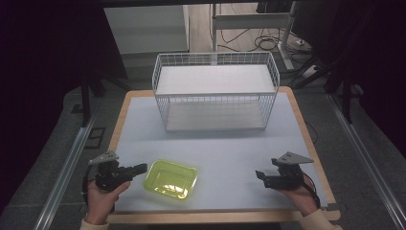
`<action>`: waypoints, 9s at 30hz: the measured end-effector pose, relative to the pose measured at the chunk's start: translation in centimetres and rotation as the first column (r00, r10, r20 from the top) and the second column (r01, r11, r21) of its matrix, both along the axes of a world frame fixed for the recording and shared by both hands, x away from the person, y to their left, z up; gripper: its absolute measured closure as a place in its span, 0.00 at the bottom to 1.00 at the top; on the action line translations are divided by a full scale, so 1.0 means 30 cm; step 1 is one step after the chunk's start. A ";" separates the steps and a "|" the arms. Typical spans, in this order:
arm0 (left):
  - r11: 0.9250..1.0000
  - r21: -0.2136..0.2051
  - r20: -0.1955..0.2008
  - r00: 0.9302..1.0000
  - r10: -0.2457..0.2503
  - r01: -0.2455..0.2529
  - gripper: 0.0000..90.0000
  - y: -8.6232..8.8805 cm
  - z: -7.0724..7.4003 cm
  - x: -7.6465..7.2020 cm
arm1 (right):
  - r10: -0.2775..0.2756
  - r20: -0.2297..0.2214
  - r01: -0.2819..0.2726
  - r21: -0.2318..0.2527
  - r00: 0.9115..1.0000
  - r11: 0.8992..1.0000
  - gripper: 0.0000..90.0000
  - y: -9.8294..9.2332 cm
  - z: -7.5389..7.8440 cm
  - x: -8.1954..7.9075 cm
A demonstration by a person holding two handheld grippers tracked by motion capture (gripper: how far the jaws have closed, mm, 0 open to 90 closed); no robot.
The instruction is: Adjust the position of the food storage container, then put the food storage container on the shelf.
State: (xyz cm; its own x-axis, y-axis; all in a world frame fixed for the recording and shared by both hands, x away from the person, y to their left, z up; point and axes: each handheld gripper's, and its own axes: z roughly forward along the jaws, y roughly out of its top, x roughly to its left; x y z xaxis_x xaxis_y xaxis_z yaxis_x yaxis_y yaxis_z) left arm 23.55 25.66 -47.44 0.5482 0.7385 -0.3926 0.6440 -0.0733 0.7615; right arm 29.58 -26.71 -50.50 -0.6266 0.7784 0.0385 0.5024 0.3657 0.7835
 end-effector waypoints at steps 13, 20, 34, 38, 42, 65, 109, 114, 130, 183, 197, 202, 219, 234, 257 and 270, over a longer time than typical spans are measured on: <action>0.994 0.009 -0.013 0.994 -0.110 0.111 1.00 -0.083 0.006 -0.011 | -0.001 0.000 0.001 -0.001 1.000 1.000 0.22 -0.003 0.001 -0.001; 0.986 0.023 -0.015 0.986 -0.163 0.164 1.00 -0.122 0.006 -0.021 | 0.002 -0.002 -0.002 -0.005 1.000 1.000 0.22 0.000 -0.002 -0.001; 0.945 0.060 -0.045 0.947 -0.318 0.320 1.00 -0.245 -0.021 -0.060 | 0.004 -0.005 -0.004 -0.007 1.000 1.000 0.22 0.003 -0.005 -0.001; 0.917 0.083 -0.071 0.920 -0.386 0.391 1.00 -0.298 -0.044 -0.084 | 0.005 -0.005 -0.005 -0.007 1.000 1.000 0.22 0.004 -0.005 -0.001; 0.896 0.110 -0.098 0.902 -0.421 0.430 1.00 -0.328 -0.067 -0.090 | 0.006 -0.006 -0.006 -0.008 1.000 1.000 0.22 0.005 -0.005 -0.002; 0.886 0.169 -0.120 0.901 -0.417 0.432 1.00 -0.389 -0.104 -0.061 | 0.008 -0.008 -0.008 -0.014 1.000 1.000 0.22 0.009 -0.008 -0.001; 0.998 0.058 -0.022 1.000 -0.005 0.006 1.00 -0.045 0.002 -0.031 | 0.009 -0.002 -0.010 -0.021 1.000 1.000 0.22 0.007 -0.005 -0.004; 0.997 0.055 -0.063 0.996 0.064 -0.061 1.00 0.029 -0.042 -0.010 | 0.007 -0.001 -0.007 -0.017 1.000 1.000 0.22 0.006 -0.004 -0.004; 0.994 0.094 -0.192 0.979 0.073 -0.056 1.00 0.053 -0.165 0.022 | 0.009 0.004 -0.009 -0.025 1.000 1.000 0.22 0.006 -0.003 -0.005; 0.988 0.121 -0.244 0.968 -0.062 0.094 1.00 -0.233 -0.183 0.138 | 0.016 0.004 -0.016 -0.038 1.000 0.999 0.22 0.013 -0.007 -0.005; 0.982 0.129 -0.248 0.964 -0.099 0.134 1.00 -0.358 -0.179 0.172 | 0.018 0.004 -0.018 -0.031 1.000 0.999 0.22 0.013 -0.007 -0.005; 0.982 0.130 -0.248 0.963 -0.104 0.140 1.00 -0.391 -0.182 0.178 | 0.018 0.004 -0.018 -0.032 1.000 0.999 0.22 0.012 -0.006 -0.005; 0.996 0.062 -0.184 0.981 -0.056 0.068 1.00 -0.259 -0.132 0.141 | 0.003 0.023 -0.004 0.016 1.000 1.000 0.20 0.006 0.008 -0.010; 0.998 -0.042 -0.095 0.995 -0.044 0.040 0.79 -0.188 -0.064 0.082 | 0.056 0.040 -0.059 0.090 0.998 0.994 0.20 0.022 0.026 -0.023; 0.992 -0.114 -0.180 0.980 -0.081 0.061 0.44 -0.255 -0.069 0.076 | 0.139 -0.101 -0.109 0.258 0.985 0.960 0.28 0.071 0.075 -0.028; 0.990 -0.129 -0.225 0.971 -0.081 0.052 0.45 -0.289 -0.092 0.109 | 0.180 -0.202 -0.114 0.301 0.963 0.947 0.36 0.145 0.059 0.017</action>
